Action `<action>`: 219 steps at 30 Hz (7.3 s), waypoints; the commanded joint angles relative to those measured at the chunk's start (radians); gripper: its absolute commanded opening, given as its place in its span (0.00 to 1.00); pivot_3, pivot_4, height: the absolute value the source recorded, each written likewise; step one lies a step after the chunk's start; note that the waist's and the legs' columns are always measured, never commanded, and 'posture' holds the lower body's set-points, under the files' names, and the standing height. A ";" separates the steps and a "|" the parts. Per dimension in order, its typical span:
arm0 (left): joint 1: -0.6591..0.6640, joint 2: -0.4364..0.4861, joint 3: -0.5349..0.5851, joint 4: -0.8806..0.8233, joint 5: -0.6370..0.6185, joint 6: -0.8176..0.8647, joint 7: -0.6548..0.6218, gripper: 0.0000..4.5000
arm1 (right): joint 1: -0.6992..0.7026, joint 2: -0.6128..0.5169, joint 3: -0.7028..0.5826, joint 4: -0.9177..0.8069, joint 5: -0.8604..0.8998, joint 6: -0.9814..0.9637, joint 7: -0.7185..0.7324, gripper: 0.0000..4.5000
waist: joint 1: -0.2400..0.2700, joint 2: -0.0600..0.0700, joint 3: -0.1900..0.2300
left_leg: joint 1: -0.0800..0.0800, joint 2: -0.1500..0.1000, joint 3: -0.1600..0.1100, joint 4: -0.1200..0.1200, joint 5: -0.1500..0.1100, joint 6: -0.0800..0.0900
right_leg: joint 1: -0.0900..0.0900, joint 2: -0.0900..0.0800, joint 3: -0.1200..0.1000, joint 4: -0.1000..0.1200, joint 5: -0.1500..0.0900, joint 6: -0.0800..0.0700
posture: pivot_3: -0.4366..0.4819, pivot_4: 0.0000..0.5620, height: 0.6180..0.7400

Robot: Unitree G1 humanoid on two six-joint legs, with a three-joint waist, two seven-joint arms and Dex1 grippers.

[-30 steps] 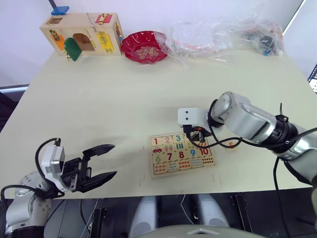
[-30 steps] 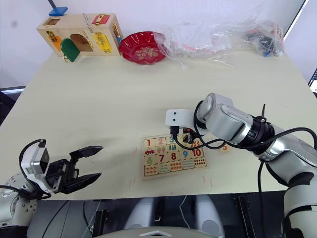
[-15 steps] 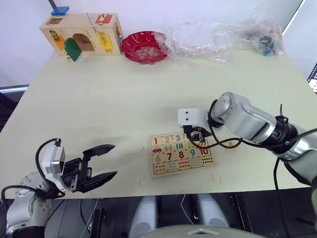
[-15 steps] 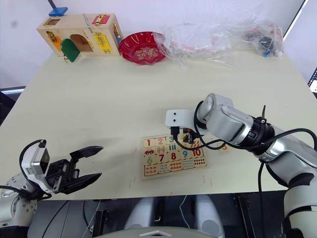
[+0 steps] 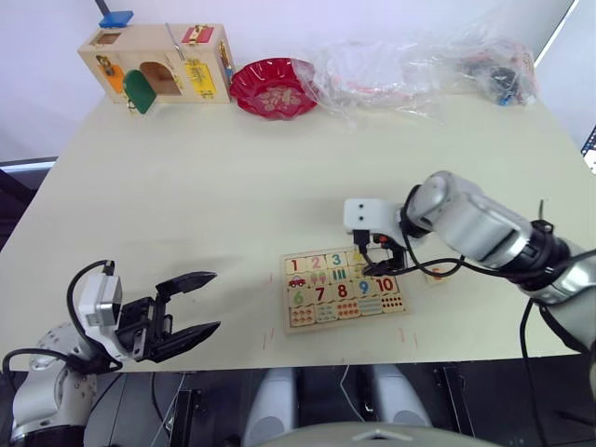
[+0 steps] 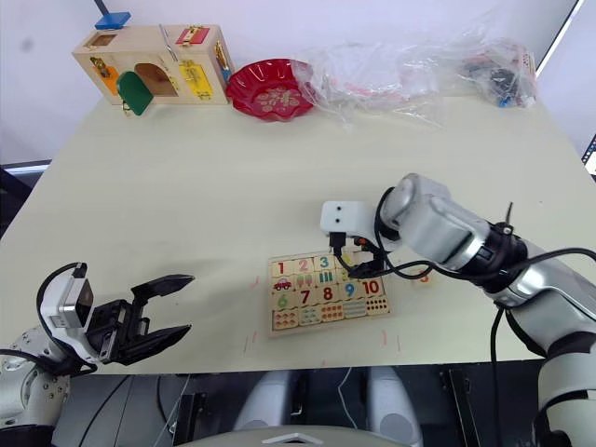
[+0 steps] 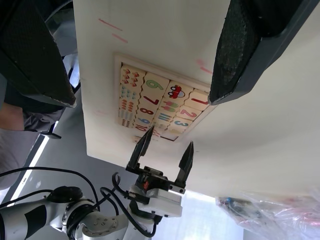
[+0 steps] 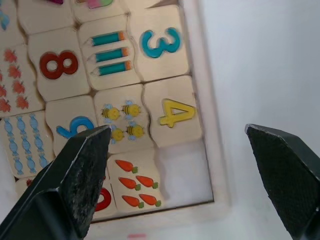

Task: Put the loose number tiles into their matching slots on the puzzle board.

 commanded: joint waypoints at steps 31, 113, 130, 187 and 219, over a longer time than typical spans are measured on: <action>-0.034 0.008 0.016 -0.035 -0.003 0.013 0.007 1.00 | 0.251 0.095 -0.288 0.159 0.028 -0.384 -0.074 0.01 | -0.002 -0.001 -0.001 | 0.001 0.000 0.000 0.001 0.000 0.000 | 0.002 0.002 0.000 0.001 0.000 0.000 | 0.48 0.27 1.00; 0.093 -0.010 0.060 0.006 0.054 -0.016 0.101 1.00 | 1.541 0.067 -1.415 -0.189 0.509 -0.763 -0.016 0.99 | 0.024 -0.004 -0.003 | 0.020 0.005 0.007 0.001 0.000 0.000 | 0.018 0.008 0.008 -0.001 -0.003 -0.003 | 0.48 0.27 1.00; 0.010 0.032 -0.005 -0.102 -0.009 0.083 0.009 1.00 | 1.103 -0.226 -1.053 -0.002 0.392 -0.758 0.099 0.99 | 0.024 -0.005 -0.003 | 0.020 0.005 0.008 0.001 0.000 0.000 | 0.018 0.010 0.009 -0.002 -0.002 -0.004 | 0.48 0.27 1.00; 0.001 0.116 -0.082 -0.002 -0.059 -0.037 -0.039 1.00 | 0.550 -0.111 -0.627 0.720 0.073 -1.232 0.426 0.62 | 0.022 -0.002 -0.001 | 0.019 0.005 0.007 0.000 0.000 0.000 | 0.017 0.009 0.008 -0.001 0.000 0.000 | 0.48 0.27 1.00; -0.001 0.114 -0.062 0.042 -0.051 -0.074 -0.039 1.00 | 0.127 -0.274 -0.296 -0.120 0.007 -0.136 0.184 0.20 | 0.023 0.002 0.002 | 0.014 0.003 0.004 -0.001 0.000 0.000 | 0.013 -0.001 0.004 -0.003 -0.001 -0.003 | 0.48 0.27 1.00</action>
